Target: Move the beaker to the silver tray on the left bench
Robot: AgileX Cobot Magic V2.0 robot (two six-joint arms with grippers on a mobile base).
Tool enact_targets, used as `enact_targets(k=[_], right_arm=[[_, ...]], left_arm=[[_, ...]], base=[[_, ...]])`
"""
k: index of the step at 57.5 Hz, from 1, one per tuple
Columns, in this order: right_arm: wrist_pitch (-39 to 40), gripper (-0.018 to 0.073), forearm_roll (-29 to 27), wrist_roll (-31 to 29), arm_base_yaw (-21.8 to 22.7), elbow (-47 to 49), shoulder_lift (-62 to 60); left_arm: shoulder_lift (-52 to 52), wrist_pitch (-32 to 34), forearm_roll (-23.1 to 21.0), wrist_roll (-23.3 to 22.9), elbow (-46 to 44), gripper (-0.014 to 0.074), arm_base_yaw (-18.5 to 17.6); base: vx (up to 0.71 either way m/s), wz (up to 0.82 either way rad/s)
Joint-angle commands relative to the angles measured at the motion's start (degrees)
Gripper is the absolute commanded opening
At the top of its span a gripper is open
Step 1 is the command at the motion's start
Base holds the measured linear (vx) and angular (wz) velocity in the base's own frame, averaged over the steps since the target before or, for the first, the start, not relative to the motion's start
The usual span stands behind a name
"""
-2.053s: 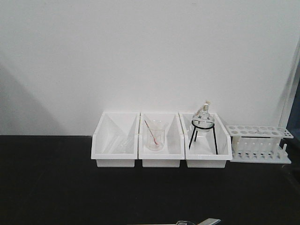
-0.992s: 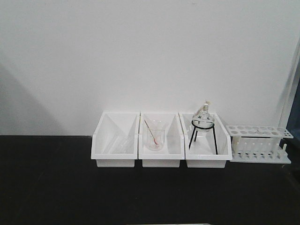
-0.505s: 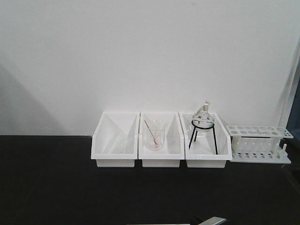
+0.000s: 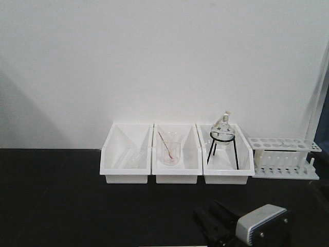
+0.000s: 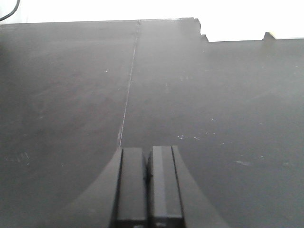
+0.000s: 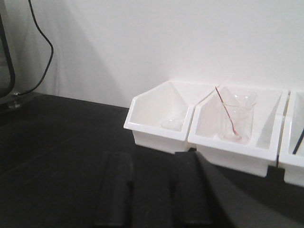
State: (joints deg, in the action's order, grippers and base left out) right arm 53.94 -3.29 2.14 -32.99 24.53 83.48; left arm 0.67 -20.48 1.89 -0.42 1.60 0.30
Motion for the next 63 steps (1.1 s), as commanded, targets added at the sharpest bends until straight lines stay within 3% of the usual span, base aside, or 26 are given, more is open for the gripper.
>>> enact_targets(k=[1,4,15,22,42,60,63], right_arm=[[-8.0,0.0069,-0.3,2.4,0.0,1.1,-7.9],[-17.1,-0.0017,-0.3,3.6,0.0,1.6,-12.6],[-58.4,-0.0008,-0.1,3.4,0.0,7.9,-28.4],[-70.5,-0.0008,1.0,2.6,0.0,10.2,-36.4],[-74.0,-0.0008,1.8,2.6,0.0,10.2,-52.9],[-73.9,-0.0008,1.8,2.6,0.0,9.7,-55.9],[-73.2,-0.0008,4.3,2.1,0.0,8.9,-55.9]], left_arm=[[0.9,4.5,-0.1,-0.2,1.6,0.0001,-0.4],[0.9,4.5,-0.1,-0.2,1.6,0.0001,-0.4],[0.9,4.5,-0.1,-0.2,1.6,0.0001,-0.4],[0.9,4.5,-0.1,-0.2,1.6,0.0001,-0.4],[0.9,4.5,-0.1,-0.2,1.6,0.0001,-0.4],[0.9,4.5,-0.1,-0.2,1.6,0.0001,-0.4],[0.9,4.5,-0.1,-0.2,1.6,0.0001,-0.4]], base=[[0.00,0.00],[0.00,0.00],[0.00,0.00],[0.00,0.00],[0.00,0.00],[0.00,0.00],[0.00,0.00]])
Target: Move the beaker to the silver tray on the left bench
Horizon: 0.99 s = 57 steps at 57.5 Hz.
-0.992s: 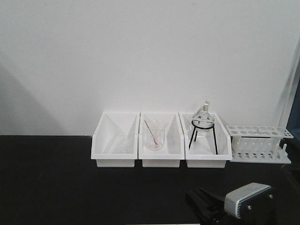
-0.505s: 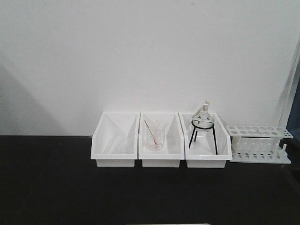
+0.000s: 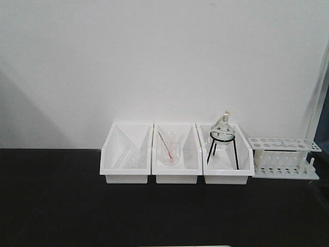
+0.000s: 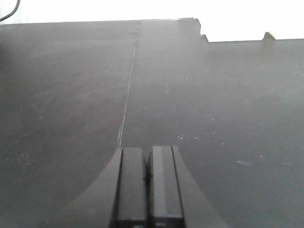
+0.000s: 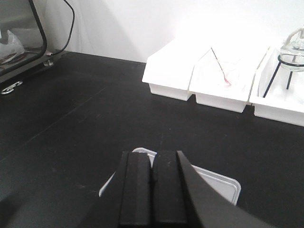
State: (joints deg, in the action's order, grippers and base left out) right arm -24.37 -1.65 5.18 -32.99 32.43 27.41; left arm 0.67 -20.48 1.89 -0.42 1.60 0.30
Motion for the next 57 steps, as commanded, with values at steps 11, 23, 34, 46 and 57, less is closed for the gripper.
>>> enact_targets(k=[11,23,34,46,57], right_arm=[[12.8,-0.0008,6.9,-1.0,4.1,-10.5,-3.3],[16.0,-0.0008,3.6,0.1,20.7,-25.1,-14.6],[14.5,-0.0008,3.6,0.1,31.9,-33.8,-28.6],[13.9,-0.0008,5.7,-0.3,34.5,-34.8,-28.5],[14.4,-0.0008,5.9,-0.1,34.5,-34.8,-29.0]], left_arm=[[0.9,4.5,-0.1,-0.2,1.6,0.0001,-0.4],[0.9,4.5,-0.1,-0.2,1.6,0.0001,-0.4],[0.9,4.5,-0.1,-0.2,1.6,0.0001,-0.4],[0.9,4.4,-0.1,-0.2,1.6,0.0001,-0.4],[0.9,4.4,-0.1,-0.2,1.6,0.0001,-0.4]], base=[[0.00,0.00],[0.00,0.00],[0.00,0.00],[0.00,0.00],[0.00,0.00]])
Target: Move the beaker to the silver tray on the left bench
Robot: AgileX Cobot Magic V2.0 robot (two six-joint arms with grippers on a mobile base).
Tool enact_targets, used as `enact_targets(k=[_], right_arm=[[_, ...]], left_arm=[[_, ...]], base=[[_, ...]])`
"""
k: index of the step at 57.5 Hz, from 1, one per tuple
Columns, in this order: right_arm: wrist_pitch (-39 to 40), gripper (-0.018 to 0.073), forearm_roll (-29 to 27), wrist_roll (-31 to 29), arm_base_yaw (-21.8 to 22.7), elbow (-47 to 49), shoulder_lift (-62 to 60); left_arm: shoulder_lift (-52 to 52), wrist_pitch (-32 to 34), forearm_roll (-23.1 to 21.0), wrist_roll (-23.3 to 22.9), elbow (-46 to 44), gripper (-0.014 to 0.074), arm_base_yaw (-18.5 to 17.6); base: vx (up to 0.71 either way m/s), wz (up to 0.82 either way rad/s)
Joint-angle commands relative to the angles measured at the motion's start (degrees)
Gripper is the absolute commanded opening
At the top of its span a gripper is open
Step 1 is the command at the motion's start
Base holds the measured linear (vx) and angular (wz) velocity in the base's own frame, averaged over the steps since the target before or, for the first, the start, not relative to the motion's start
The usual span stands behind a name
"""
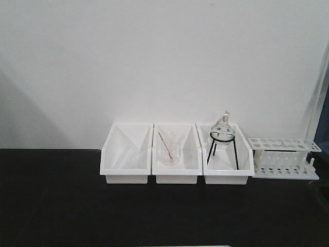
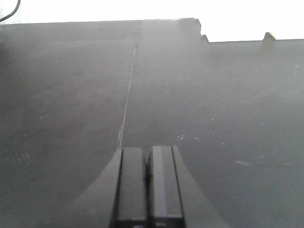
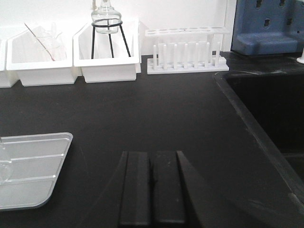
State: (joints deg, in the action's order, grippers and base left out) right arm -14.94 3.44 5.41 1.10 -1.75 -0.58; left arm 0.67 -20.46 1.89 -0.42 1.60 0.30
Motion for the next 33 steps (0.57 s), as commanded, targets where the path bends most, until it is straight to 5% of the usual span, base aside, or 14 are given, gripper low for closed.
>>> enact_targets(k=[1,33], right_arm=[[5.0,-0.0008,0.8,-0.3,0.4,-0.7,-1.0],[5.0,-0.0008,0.8,-0.3,0.4,-0.7,-1.0]], left_arm=[[0.9,4.4,-0.1,-0.2,1.6,0.0001,-0.4],[0.9,4.4,-0.1,-0.2,1.6,0.0001,-0.4]], base=[[0.00,0.00],[0.00,0.00]])
